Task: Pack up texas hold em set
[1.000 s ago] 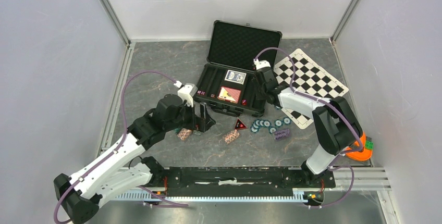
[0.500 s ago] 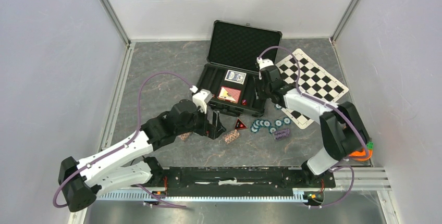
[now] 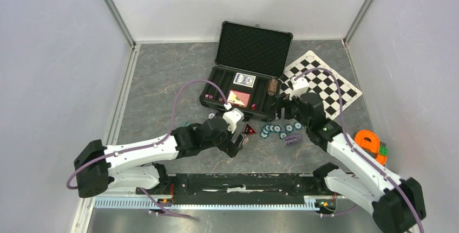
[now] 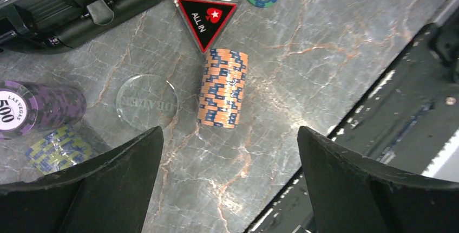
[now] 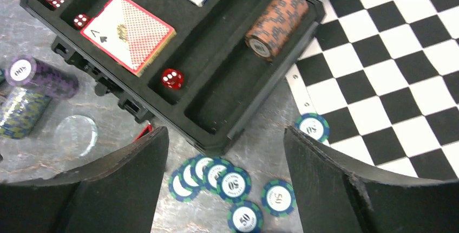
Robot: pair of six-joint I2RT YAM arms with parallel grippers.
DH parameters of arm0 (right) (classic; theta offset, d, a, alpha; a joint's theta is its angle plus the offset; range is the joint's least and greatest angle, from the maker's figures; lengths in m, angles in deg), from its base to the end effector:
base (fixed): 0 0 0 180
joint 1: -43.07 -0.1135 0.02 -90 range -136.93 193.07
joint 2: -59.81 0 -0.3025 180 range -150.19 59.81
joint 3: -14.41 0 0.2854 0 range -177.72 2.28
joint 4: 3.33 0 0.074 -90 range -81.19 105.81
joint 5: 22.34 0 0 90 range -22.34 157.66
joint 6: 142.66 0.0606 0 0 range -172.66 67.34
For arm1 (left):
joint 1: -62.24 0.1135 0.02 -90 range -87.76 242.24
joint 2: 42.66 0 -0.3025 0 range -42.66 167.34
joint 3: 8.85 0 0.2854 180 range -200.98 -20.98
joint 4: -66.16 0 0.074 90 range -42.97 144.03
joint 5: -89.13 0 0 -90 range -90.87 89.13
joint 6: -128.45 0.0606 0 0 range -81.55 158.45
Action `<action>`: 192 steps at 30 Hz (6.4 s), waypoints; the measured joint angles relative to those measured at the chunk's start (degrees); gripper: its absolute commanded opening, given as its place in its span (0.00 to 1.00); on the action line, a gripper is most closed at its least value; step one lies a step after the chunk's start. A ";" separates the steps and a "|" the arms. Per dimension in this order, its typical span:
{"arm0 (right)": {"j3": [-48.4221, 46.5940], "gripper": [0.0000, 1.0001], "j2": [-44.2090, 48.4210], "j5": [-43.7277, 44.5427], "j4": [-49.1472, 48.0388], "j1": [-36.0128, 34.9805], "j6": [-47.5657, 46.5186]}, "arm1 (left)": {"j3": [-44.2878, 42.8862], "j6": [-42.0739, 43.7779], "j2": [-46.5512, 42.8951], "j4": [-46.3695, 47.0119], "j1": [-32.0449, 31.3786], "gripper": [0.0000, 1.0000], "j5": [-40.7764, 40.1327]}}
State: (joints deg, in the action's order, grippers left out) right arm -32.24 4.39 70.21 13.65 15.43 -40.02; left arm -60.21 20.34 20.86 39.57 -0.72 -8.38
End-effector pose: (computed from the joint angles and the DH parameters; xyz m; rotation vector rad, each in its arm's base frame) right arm 0.2241 0.1143 0.2606 -0.2383 2.0289 0.3989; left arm 0.1292 -0.2357 0.2402 0.8148 2.1652 -0.6055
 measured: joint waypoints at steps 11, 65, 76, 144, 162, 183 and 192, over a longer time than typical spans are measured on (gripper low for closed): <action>11.93 0.98 23.19 9.55 0.11 0.02 2.10 | -0.42 7.41 9.20 3.06 -1.92 1.00 -0.92; 12.79 0.93 25.31 13.20 -2.47 0.02 5.77 | -45.79 -2.19 42.51 -4.57 15.98 0.34 13.84; 12.79 0.92 25.22 14.36 -2.49 0.02 6.40 | -51.56 -6.49 53.24 -3.43 19.85 0.37 12.81; 6.67 0.92 14.21 19.28 28.85 0.02 39.65 | -57.90 -8.57 59.58 -2.71 21.40 0.10 15.72; 13.94 0.83 11.93 14.38 28.87 0.00 54.88 | -19.50 -6.08 9.60 5.14 21.20 0.59 16.65; 14.05 0.33 12.04 16.04 29.90 0.00 56.78 | -4.50 -5.64 -8.22 1.92 21.20 0.68 10.45; 5.55 0.27 16.48 16.98 35.56 0.02 52.09 | -3.56 -5.64 -8.76 2.29 21.20 0.69 12.00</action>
State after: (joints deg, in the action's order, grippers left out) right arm -26.69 20.87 87.19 49.21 15.45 12.07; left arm -63.77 14.70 12.10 41.86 20.48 3.62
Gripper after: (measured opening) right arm 0.479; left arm 0.688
